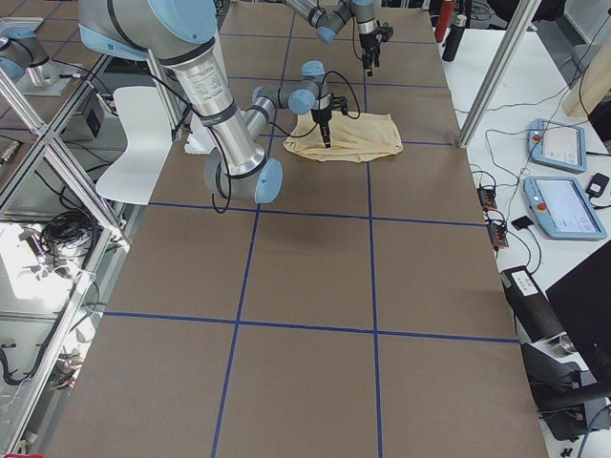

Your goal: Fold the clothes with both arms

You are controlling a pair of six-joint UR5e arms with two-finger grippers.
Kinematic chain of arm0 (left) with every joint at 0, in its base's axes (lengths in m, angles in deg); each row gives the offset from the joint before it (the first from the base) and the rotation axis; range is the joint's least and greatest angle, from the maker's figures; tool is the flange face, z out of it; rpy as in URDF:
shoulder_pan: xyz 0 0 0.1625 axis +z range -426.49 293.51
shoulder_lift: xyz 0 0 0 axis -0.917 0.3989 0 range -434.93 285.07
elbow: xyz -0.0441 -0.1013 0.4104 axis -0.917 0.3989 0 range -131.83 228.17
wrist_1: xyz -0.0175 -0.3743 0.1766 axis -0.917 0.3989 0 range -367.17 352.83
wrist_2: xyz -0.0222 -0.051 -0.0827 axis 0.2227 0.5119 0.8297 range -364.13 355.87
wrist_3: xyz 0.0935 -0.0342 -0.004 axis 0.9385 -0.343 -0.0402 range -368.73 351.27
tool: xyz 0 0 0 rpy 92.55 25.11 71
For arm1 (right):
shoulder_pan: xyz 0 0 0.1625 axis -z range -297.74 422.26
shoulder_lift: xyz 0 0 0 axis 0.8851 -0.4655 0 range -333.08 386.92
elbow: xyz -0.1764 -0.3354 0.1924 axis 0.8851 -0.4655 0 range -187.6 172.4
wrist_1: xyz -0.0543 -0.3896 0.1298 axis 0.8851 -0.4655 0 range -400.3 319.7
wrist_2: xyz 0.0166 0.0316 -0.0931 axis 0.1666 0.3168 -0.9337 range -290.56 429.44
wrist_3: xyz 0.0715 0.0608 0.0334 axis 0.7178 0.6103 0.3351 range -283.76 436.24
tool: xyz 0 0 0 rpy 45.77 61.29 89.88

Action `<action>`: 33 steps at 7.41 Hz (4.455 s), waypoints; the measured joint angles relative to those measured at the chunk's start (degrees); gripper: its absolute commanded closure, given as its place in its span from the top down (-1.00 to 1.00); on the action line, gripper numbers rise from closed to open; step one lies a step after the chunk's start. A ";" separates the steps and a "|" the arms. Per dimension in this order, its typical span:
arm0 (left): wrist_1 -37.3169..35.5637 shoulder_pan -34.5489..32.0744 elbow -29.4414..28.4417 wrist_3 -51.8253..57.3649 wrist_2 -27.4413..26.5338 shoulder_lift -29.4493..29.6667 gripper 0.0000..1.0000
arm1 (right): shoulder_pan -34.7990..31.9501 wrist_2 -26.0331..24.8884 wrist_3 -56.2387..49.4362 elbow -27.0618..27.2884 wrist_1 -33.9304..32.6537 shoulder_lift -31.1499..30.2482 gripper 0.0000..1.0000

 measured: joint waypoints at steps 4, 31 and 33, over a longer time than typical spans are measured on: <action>0.00 0.22 -0.07 -0.02 0.02 0.00 1.00 | 0.00 0.04 0.27 -3.14 -0.07 2.24 -0.34; -9.39 28.78 15.81 -37.81 -11.19 -2.44 0.48 | -4.20 5.17 2.99 20.95 7.66 -21.14 1.00; -9.42 29.23 15.54 -37.87 -11.18 -2.33 0.43 | -4.20 5.16 3.10 20.95 7.66 -21.14 1.00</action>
